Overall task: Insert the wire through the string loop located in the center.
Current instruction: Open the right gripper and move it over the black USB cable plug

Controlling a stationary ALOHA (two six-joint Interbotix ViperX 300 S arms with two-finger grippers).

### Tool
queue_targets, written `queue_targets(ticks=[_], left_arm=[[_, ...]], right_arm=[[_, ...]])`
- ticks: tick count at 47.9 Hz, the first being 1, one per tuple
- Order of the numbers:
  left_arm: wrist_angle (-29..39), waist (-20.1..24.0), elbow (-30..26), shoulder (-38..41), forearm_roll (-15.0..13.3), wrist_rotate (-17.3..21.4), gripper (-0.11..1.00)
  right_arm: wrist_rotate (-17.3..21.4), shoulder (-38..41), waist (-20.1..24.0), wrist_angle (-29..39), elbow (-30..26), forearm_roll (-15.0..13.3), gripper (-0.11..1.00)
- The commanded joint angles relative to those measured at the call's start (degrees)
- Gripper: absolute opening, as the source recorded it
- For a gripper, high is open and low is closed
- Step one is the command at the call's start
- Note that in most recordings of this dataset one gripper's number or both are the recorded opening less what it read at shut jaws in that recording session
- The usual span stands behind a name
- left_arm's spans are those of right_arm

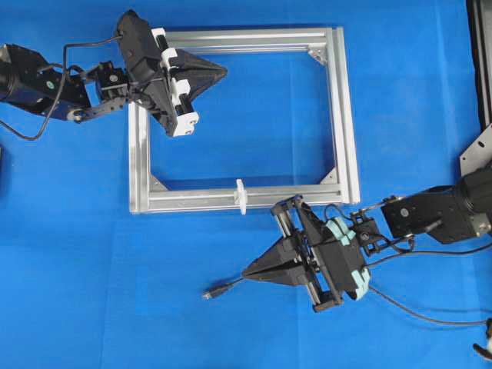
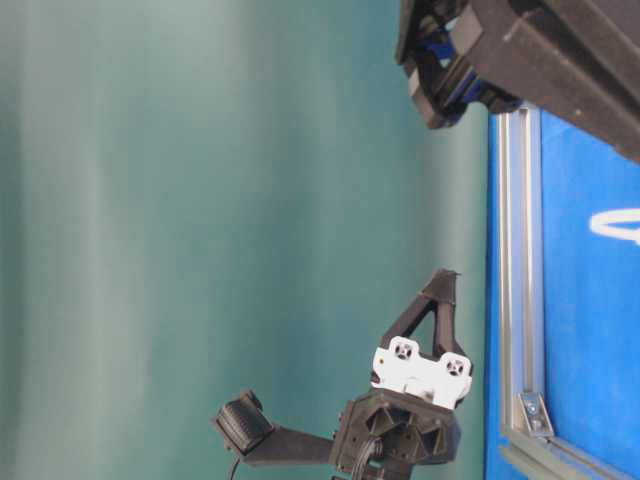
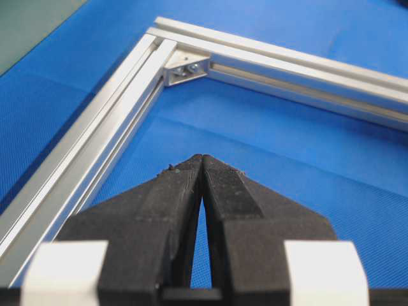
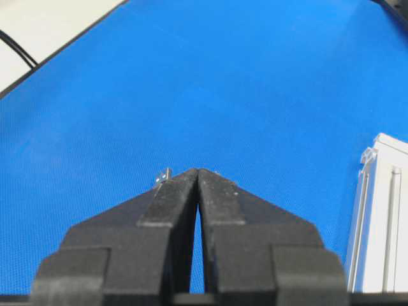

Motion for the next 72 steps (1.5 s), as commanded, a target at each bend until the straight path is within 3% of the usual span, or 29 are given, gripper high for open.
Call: queue_targets(ticks=[1,6,35,42,50,54,72], left_arm=[[0.7,-0.8,-0.8,-2.5,1.1,0.4,0.00],[1.1,-0.8,-0.5,-2.5,1.1,0.4,0.00],[1.5,-0.8,-0.5,-2.5,1.1,0.4,0.00],[1.5,-0.8,-0.4,-2.5,1.1,0.4,0.00],[1.6,-0.7,-0.4,-2.5,1.1,0.4,0.00],[1.6,-0.8,-0.4,-2.5,1.1,0.4,0.00],[1.5,-0.8,-0.4,-2.6,1.1,0.4,0.00]], right_arm=[[0.1,-2.5,0.9,-0.3,-1.1,0.0,0.00],[0.1,-3.2,1.8,0.3,-1.1,-0.3,-0.04],[4.5,-2.9,1.8,3.1,-2.1,0.0,-0.02],[5.0,-2.8,1.8,3.2,-2.4,0.1,0.22],[5.3,-2.6,1.8,3.9,-2.6,0.2,0.73],[5.3,-2.5,1.8,4.6,-3.0,0.8,0.91],[5.3,-0.1,1.8,6.7,-4.6,1.8,0.95]])
